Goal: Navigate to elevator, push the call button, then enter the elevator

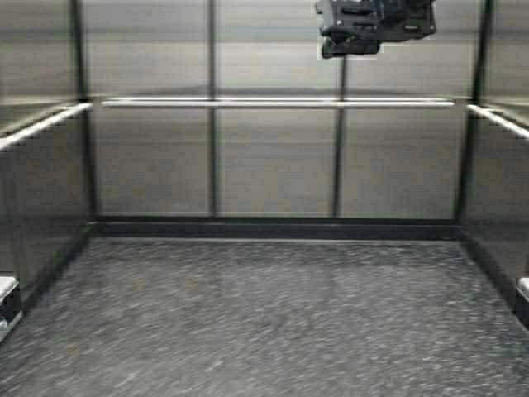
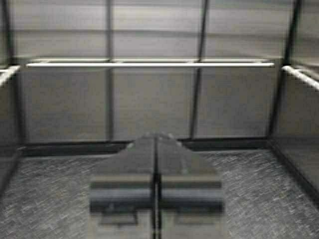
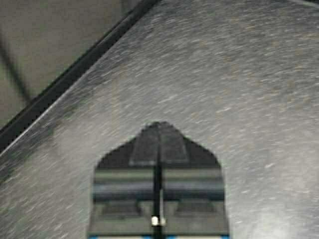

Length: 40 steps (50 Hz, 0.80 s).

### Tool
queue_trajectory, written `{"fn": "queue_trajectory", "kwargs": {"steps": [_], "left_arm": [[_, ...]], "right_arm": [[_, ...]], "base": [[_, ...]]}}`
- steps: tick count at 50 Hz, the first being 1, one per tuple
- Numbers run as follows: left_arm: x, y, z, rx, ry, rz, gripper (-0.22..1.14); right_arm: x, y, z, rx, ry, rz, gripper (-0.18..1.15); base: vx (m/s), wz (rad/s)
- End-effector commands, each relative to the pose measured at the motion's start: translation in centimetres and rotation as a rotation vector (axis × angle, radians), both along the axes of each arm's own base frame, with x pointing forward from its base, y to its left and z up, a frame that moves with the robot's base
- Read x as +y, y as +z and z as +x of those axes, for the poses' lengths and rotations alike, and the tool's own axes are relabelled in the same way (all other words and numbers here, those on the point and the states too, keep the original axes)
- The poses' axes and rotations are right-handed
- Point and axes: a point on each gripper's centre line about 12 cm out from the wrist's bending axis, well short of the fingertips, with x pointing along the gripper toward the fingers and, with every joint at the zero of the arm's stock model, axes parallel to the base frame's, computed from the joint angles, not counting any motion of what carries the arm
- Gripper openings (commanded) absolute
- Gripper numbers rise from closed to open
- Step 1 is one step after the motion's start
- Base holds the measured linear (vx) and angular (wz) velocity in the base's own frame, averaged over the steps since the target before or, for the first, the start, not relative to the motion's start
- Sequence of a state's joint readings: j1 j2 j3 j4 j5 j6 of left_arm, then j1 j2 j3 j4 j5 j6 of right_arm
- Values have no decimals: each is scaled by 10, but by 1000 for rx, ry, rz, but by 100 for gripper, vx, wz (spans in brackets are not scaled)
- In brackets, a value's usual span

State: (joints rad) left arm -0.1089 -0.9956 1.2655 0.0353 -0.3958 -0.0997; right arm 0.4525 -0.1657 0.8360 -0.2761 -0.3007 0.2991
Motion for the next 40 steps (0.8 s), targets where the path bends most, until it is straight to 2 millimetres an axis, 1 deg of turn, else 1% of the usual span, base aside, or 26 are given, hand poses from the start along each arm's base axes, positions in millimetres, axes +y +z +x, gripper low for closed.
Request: {"fn": "queue_trajectory", "kwargs": {"steps": [1,2,3,4,5,6,7,8,9,11,14,16,17,19,21,23,25,27,30,33,34,38,40], "left_arm": [[0,11,1,-37,0,-22,2],[1,15,3,-45,4,-37,3],[1,23,7,-59,4,-13,3],[-1,25,13,-47,-1,5,3],[-2,22,18,-26,-1,31,3],[1,10,21,12,12,59,2],[2,0,24,50,16,48,2],[3,-4,27,67,24,42,2],[2,-4,30,74,23,46,2],[-2,-5,30,75,4,26,2],[-4,-7,26,67,-12,10,2],[-4,0,20,36,-16,-8,2],[-5,5,17,15,-19,-7,2],[-4,12,8,-29,-23,-6,2],[-4,11,-1,-48,-26,-5,2],[-3,11,-8,-65,-29,-15,2],[-3,16,-13,-95,-25,-4,2],[-2,19,-14,-111,-20,-4,2],[-2,22,-14,-116,-20,4,2],[-1,19,-12,-103,-14,-2,2],[-1,19,-11,-98,-14,-7,2],[-1,19,-9,-92,-12,-9,2],[-1,15,-8,-80,-12,-2,2]], "right_arm": [[0,7,6,-24,-8,19,6],[-1,7,10,-20,-18,20,6],[0,12,13,-29,-22,35,6],[1,16,16,-42,-20,29,6],[-1,17,18,-45,-25,26,6],[-7,14,18,-32,-40,16,6],[-13,7,18,-12,-57,5,6],[-17,2,16,7,-71,7,6],[-17,-2,14,17,-66,3,6],[-15,-5,12,15,-51,-11,6],[-19,-11,10,28,-59,-21,6],[-20,-13,8,29,-58,-22,6],[-17,-11,9,23,-50,-19,6],[-14,-3,11,1,-46,-4,6],[-14,10,10,-28,-50,18,6],[-10,23,10,-60,-40,40,6],[-4,31,8,-81,-23,50,6],[-5,38,8,-96,-26,55,6],[-3,35,4,-90,-14,50,6],[-12,24,3,-62,-37,39,6],[-14,23,3,-58,-45,43,6],[-11,25,7,-68,-41,50,6],[-11,25,8,-70,-41,53,6]], "base": [[40,-42],[37,-40],[42,-38],[46,-36],[49,-26],[51,-17],[53,-12],[56,-8],[57,-7],[55,-11],[56,-19],[58,-50],[55,-50],[38,-34],[27,-28],[26,-12],[31,-9],[37,-4],[41,8],[43,0],[43,5],[46,1],[48,-19]]}}
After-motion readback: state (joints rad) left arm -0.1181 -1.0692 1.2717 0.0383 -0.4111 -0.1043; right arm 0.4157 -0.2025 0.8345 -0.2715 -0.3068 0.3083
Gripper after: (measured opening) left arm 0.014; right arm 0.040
